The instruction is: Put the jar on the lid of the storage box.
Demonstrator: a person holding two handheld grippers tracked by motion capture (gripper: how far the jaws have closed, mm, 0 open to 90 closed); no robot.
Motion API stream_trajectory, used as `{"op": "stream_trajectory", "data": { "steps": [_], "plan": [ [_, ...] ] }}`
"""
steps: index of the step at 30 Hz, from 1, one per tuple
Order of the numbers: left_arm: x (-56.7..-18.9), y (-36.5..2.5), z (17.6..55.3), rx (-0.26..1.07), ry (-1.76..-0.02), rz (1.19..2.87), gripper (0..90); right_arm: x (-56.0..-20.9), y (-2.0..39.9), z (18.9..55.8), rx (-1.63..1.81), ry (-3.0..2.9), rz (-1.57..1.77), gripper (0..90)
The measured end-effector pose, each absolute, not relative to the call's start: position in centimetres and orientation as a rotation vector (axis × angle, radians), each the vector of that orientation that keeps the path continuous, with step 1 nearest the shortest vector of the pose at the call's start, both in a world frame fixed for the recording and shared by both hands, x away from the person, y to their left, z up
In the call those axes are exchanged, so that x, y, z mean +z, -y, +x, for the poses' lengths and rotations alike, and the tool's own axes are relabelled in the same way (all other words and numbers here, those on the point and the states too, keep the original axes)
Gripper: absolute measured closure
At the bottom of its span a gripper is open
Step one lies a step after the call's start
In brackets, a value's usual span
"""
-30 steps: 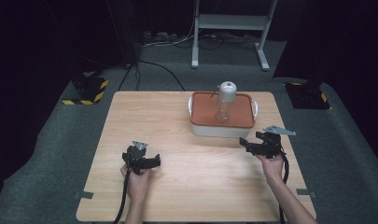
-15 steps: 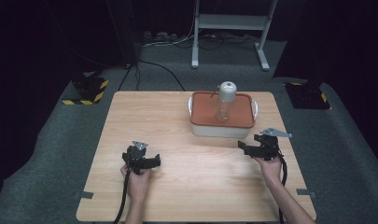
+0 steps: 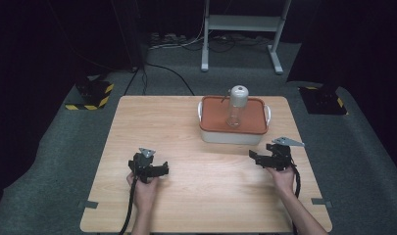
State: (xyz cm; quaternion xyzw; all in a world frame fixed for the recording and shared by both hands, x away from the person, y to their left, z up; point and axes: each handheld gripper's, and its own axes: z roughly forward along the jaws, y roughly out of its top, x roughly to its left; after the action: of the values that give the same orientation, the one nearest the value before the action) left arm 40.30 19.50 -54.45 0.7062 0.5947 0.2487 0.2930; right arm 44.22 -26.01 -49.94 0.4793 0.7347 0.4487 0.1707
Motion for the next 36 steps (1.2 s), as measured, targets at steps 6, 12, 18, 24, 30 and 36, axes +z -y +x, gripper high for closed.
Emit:
{"op": "stream_trajectory", "data": {
  "steps": [6,12,18,24,30,36],
  "plan": [
    [-54.4,-19.5,40.3,0.663,-1.584,1.881,2.1,-50.3,25.9,44.1,1.267,-2.087,1.360,11.9],
    [-54.5,-19.5,40.3,0.663,-1.584,1.880,2.0,-50.5,25.8,44.1,1.249,-2.094,1.361,11.5],
    [-54.4,-19.5,40.3,0.663,-1.584,1.880,2.0,-50.8,25.5,44.1,1.231,-2.098,1.353,11.6],
    [-54.5,-19.5,40.3,0.663,-1.584,1.880,2.1,-51.4,25.2,44.2,1.211,-2.104,1.360,11.6],
    [-54.4,-19.5,40.3,0.663,-1.584,1.881,2.0,-51.8,24.9,44.4,1.197,-2.106,1.357,11.6],
    [-54.5,-19.5,40.3,0.663,-1.584,1.880,2.1,-52.1,24.7,44.5,1.191,-2.105,1.359,11.6]
  ]
}}
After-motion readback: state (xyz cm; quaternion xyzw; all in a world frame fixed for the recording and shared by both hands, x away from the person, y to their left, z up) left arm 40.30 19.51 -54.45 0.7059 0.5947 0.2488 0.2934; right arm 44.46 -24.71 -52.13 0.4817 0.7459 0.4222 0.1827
